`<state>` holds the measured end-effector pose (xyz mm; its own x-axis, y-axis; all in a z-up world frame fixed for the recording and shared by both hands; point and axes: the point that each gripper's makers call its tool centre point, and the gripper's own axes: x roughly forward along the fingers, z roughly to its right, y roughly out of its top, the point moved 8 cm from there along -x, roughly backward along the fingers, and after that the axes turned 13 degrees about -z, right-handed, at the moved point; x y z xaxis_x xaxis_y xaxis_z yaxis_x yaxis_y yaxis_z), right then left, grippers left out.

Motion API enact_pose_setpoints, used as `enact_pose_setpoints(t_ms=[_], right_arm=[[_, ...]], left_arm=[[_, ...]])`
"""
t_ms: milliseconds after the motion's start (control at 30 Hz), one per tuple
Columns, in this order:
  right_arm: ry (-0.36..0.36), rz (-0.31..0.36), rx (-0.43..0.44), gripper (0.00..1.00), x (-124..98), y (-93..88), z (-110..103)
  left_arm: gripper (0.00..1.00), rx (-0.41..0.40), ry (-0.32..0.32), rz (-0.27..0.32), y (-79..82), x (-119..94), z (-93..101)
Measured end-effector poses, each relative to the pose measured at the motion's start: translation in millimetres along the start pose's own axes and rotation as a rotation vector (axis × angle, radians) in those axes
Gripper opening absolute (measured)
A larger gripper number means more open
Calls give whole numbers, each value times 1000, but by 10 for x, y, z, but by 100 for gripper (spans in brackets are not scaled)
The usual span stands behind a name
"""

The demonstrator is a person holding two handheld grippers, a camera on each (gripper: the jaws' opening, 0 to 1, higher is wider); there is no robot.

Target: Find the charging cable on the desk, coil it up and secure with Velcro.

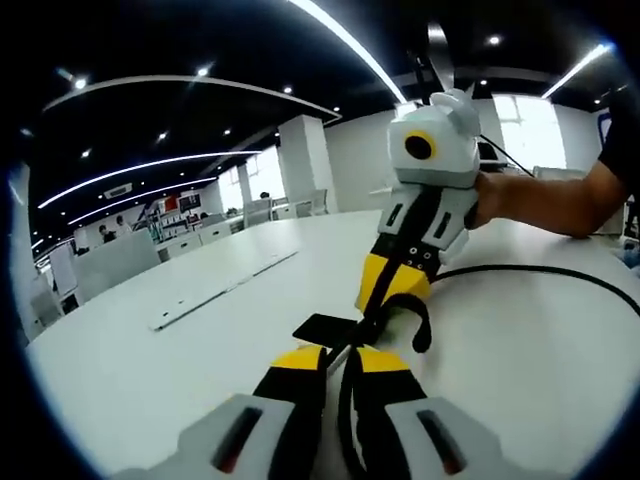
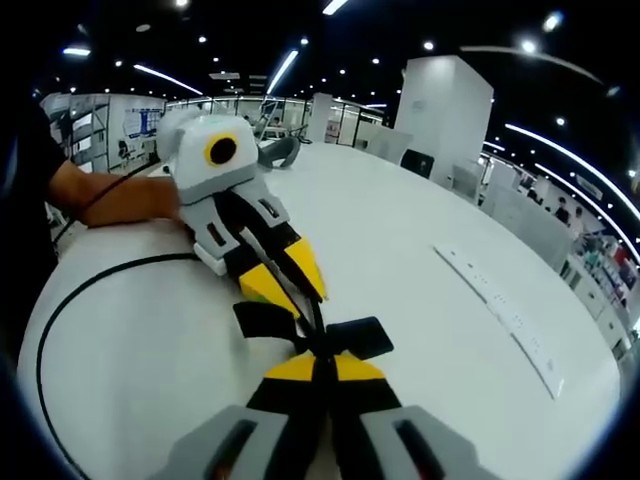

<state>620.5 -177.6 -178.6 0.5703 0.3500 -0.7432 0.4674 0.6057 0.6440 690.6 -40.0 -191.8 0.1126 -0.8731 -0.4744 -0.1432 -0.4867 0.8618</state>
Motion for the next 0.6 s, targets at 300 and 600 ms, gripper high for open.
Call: enact_pose_setpoints(t_ms=[300, 600], right_arm=[[-15, 10, -9, 8, -156, 6, -83], [-54, -26, -154, 11, -95, 54, -152]], left_arm=[[10, 14, 1, 1, 0, 5, 11], [10, 2, -1, 0, 1, 8, 7]])
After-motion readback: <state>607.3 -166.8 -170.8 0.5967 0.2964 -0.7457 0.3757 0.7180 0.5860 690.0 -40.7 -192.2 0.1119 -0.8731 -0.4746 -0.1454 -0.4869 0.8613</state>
